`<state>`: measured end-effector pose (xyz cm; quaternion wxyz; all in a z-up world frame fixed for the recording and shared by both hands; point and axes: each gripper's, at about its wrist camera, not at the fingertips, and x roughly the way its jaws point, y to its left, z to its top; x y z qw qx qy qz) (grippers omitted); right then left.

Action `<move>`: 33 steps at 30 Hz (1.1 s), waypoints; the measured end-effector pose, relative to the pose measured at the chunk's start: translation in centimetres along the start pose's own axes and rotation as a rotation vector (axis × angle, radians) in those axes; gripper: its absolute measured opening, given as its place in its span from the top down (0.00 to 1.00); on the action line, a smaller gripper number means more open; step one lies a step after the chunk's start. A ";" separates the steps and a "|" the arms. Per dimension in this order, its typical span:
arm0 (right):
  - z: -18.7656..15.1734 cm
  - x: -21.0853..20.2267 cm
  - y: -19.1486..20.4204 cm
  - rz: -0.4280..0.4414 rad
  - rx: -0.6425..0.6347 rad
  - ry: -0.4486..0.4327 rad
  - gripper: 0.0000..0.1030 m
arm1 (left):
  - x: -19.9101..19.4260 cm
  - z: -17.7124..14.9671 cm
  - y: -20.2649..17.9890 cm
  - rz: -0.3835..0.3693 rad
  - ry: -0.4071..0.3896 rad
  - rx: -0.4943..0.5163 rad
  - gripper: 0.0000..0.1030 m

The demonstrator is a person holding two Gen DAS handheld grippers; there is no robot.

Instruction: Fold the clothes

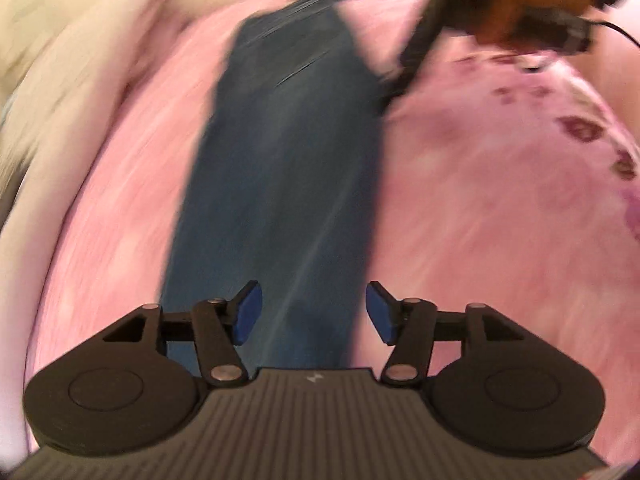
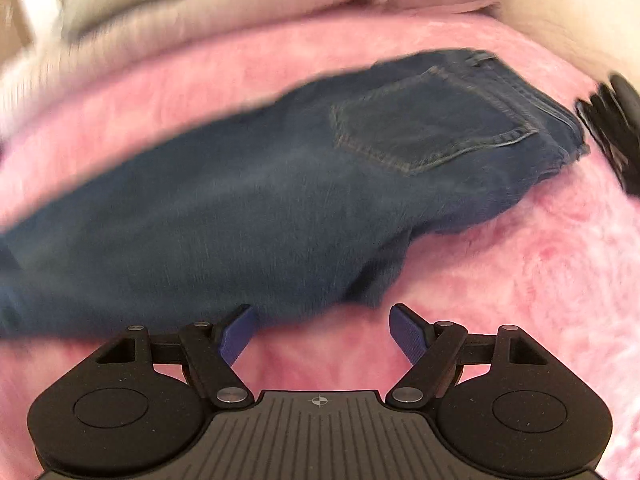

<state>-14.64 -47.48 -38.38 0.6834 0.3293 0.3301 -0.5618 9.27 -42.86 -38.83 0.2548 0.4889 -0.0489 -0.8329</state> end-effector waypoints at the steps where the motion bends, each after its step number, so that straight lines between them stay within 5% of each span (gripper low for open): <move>1: 0.3 -0.7 -0.6 0.016 0.034 -0.046 0.25 | 1.0 1.3 -1.1 0.002 -0.021 0.041 0.48; 8: 0.6 -3.9 -5.0 -0.031 0.064 -0.136 0.25 | 9.0 6.8 -5.3 0.067 -0.044 0.296 0.51; 9: 0.1 -4.4 -5.6 -0.047 0.064 -0.130 0.25 | 9.4 7.3 -5.1 0.077 -0.041 0.306 0.62; 11: -1.0 -5.2 -6.5 -0.074 0.054 -0.114 0.25 | 10.0 8.1 -4.2 0.084 -0.035 0.289 0.93; 16: -3.9 -5.6 -5.0 -0.078 -0.046 -0.087 0.25 | 8.5 9.9 3.5 0.046 -0.049 -0.055 0.96; 19: -4.0 -4.2 -2.6 -0.064 -0.064 -0.112 0.25 | 8.2 10.4 7.1 0.011 -0.045 -0.173 0.96; 28: -1.3 3.1 0.4 -0.076 0.145 -0.189 0.24 | 7.8 10.1 8.4 -0.044 -0.073 -0.218 0.96; 33: -1.2 3.2 -0.1 -0.199 0.034 -0.227 0.24 | 7.3 9.7 7.9 -0.052 -0.098 -0.197 0.96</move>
